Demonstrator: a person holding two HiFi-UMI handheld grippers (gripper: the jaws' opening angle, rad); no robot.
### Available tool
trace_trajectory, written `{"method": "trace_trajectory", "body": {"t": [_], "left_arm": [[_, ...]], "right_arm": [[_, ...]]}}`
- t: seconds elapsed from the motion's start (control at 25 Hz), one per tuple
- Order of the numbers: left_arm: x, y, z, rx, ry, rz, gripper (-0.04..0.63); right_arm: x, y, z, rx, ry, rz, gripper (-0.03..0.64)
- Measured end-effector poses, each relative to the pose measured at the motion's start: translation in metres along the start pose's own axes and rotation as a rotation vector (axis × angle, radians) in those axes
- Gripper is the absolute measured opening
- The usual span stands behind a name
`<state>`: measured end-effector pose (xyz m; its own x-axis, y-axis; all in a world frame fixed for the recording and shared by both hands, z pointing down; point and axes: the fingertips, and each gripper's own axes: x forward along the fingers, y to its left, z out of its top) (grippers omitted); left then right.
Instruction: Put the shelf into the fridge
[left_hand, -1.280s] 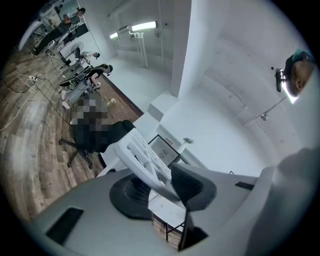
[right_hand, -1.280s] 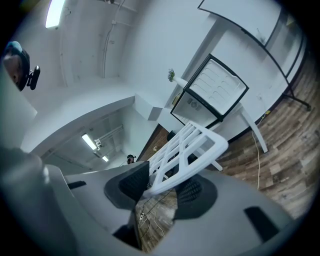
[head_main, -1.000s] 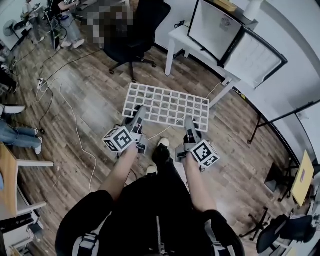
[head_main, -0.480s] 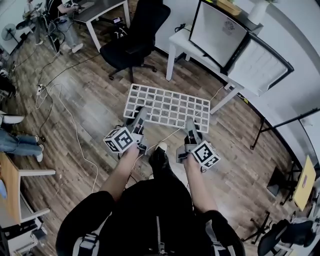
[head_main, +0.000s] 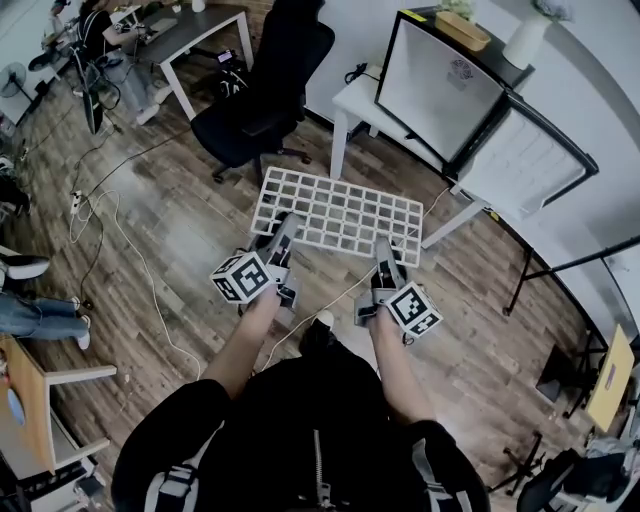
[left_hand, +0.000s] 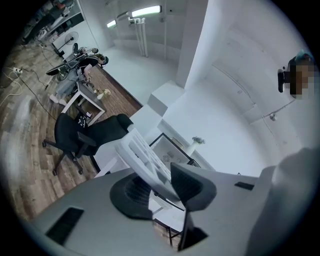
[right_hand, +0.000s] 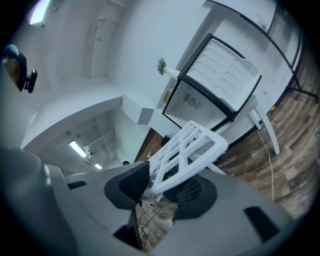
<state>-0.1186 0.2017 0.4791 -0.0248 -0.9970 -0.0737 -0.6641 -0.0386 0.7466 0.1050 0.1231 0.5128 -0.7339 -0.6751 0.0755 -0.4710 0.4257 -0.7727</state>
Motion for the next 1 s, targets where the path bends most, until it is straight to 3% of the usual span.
{"method": "trace_trajectory", "body": {"t": [0.4,1.0], "left_arm": [[0.096,0.008,0.017,0.01,0.032,-0.033,0.126],[0.212,0.012,-0.009,-0.017,0.152,-0.118,0.126]], "right_arm": [[0.07,-0.021,0.047,0.015,-0.042,-0.017,0.158],[0.108,-0.07,0.103,0.02,-0.138,-0.113,0.158]]}}
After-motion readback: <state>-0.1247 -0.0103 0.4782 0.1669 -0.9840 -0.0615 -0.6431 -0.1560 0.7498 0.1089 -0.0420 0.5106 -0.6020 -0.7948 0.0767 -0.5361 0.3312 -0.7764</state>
